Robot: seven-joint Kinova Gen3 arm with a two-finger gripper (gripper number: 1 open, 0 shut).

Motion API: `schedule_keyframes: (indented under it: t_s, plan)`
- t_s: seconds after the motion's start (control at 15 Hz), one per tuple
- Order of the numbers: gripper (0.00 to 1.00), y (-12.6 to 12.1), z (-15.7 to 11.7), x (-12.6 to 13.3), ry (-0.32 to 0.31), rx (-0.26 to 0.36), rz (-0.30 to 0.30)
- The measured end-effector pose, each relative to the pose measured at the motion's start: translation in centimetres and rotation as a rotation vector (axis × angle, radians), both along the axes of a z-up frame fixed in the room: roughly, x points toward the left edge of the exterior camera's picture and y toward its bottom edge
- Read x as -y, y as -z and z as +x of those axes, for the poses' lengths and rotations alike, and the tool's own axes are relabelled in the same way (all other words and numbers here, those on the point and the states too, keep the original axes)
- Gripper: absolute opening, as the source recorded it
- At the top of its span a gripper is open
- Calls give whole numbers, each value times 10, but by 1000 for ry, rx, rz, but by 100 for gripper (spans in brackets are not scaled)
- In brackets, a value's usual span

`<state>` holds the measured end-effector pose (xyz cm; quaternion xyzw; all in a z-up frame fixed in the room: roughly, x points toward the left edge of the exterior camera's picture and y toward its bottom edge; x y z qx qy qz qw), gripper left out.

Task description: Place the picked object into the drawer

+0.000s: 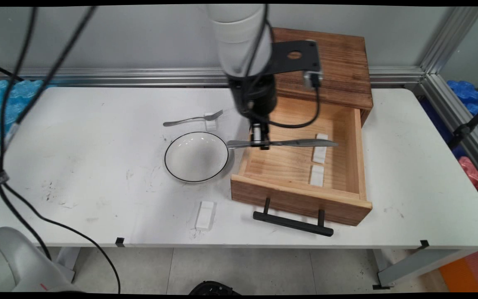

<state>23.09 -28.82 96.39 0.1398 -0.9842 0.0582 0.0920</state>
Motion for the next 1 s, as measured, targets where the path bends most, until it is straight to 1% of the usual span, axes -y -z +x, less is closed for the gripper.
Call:
schedule_keyframes:
  t_s: [0.13, 0.4, 0.6, 0.73, 1.0]
  plan:
    - [0, 7, -15, 15, 33, 2, -3]
    - [0, 25, -36, 37, 95, 13, 2]
    - [0, 41, -46, 47, 125, 20, 8]
    - [0, 55, -54, 54, 149, 28, 16]
    - [0, 78, -61, 61, 179, 42, 27]
